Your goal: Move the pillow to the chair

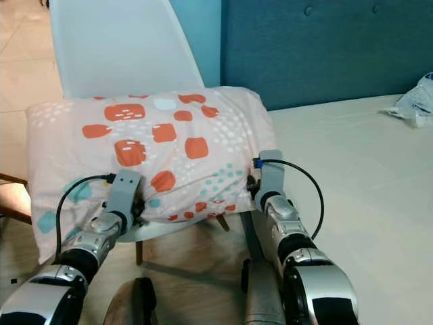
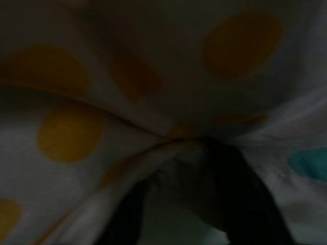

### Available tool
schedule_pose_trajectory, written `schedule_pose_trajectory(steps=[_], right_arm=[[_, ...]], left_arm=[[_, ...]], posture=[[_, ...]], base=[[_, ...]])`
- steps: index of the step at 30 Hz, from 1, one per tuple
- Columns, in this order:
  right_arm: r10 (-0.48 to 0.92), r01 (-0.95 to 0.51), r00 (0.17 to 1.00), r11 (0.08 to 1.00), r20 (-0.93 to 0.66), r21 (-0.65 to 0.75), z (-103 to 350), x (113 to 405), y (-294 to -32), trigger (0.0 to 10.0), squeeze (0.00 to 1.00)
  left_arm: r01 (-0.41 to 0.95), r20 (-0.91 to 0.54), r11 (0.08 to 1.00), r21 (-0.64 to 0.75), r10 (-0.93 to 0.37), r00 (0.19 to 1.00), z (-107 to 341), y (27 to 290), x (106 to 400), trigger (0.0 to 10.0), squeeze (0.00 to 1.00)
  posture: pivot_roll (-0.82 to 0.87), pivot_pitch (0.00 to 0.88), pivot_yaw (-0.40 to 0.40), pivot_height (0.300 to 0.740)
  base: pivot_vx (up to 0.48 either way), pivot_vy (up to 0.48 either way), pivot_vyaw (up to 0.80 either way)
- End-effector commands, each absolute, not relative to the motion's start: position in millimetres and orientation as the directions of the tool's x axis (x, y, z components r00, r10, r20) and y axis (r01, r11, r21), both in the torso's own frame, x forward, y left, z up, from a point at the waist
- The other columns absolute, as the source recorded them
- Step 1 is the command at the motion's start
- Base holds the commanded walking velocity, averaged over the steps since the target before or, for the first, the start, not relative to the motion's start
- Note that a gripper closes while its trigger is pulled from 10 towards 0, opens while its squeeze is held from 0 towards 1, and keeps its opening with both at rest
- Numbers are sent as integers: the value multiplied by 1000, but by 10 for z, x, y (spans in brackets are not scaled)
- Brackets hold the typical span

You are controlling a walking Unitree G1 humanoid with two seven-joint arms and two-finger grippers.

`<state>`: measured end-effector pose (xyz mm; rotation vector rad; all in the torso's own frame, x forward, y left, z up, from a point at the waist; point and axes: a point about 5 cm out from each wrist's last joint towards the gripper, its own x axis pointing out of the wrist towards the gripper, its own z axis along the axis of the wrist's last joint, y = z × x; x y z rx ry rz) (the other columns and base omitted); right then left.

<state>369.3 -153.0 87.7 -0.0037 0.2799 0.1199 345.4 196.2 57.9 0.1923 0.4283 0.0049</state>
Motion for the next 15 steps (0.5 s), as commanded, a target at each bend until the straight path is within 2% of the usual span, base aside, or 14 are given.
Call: schedule_pose_trajectory(steps=[1,4,8,10,15], right_arm=[[107,-105,945,994,-309,22,779,3637,-1590,10000,1000],[93,-94,946,996,-309,13,781,3635,-1641,10000,1000],[-26,13,957,999,-288,-47,829,3605,-2054,10000,1000],[-53,38,957,998,-285,-59,841,3595,-2140,10000,1000],[-236,207,932,970,-277,-129,865,3485,-2593,10000,1000]], left_arm=[[-2,-439,984,179,82,895,503,2088,3385,10000,1000],[-19,-439,984,175,95,893,499,2130,3373,10000,1000],[-91,-450,981,170,160,879,442,2422,3235,10000,1000],[-100,-453,979,178,172,875,433,2488,3202,10000,1000],[-190,-454,959,210,268,850,400,2874,2980,10000,1000]], posture=[[9,145,-36,545],[10,138,-37,545],[8,112,-36,545],[7,110,-36,545],[5,96,-34,545]], base=[[0,0,0],[0,0,0],[0,0,0],[0,0,0],[0,0,0]])
